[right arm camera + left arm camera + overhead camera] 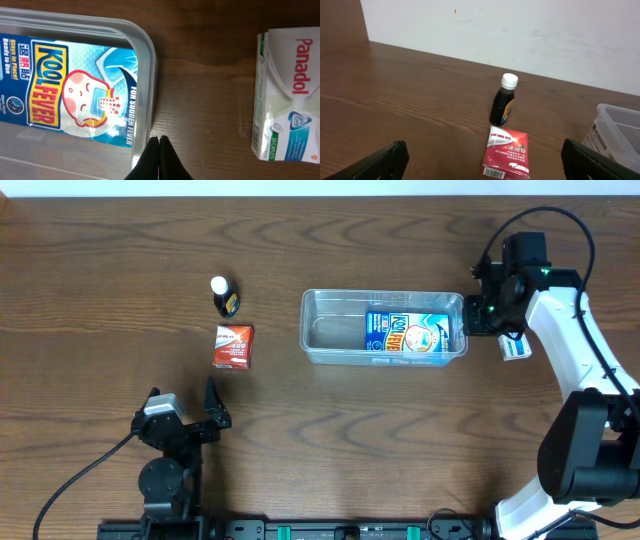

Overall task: Pack container
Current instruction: 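Lower the right gripper and grasp the white Panadol box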

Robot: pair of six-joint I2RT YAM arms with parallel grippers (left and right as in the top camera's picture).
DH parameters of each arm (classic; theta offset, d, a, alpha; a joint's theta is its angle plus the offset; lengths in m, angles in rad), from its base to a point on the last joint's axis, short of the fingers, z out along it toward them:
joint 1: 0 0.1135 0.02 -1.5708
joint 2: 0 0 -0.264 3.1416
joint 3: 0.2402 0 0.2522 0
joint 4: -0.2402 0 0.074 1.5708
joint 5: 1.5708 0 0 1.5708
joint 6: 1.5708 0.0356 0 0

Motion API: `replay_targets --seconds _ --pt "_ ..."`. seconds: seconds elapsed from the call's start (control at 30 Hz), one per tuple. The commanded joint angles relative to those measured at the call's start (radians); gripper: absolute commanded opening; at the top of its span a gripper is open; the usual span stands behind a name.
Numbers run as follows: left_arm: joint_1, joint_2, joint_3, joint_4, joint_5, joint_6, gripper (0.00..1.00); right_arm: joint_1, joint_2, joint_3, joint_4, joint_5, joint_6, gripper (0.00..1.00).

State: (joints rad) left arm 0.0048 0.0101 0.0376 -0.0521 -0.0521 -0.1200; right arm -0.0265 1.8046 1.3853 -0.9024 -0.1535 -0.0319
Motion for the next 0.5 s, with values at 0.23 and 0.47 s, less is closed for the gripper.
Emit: replay_targets --seconds 0.23,0.47 --pt "0.004 -0.006 -0.034 -0.013 -0.011 -0.005 0.98 0.006 0.01 -0.006 0.005 0.148 -0.029 0.09" --pt "0.004 -0.006 -0.034 -0.013 -0.011 -0.005 0.98 -0.014 0.01 -0.006 0.024 0.31 -0.029 0.18"
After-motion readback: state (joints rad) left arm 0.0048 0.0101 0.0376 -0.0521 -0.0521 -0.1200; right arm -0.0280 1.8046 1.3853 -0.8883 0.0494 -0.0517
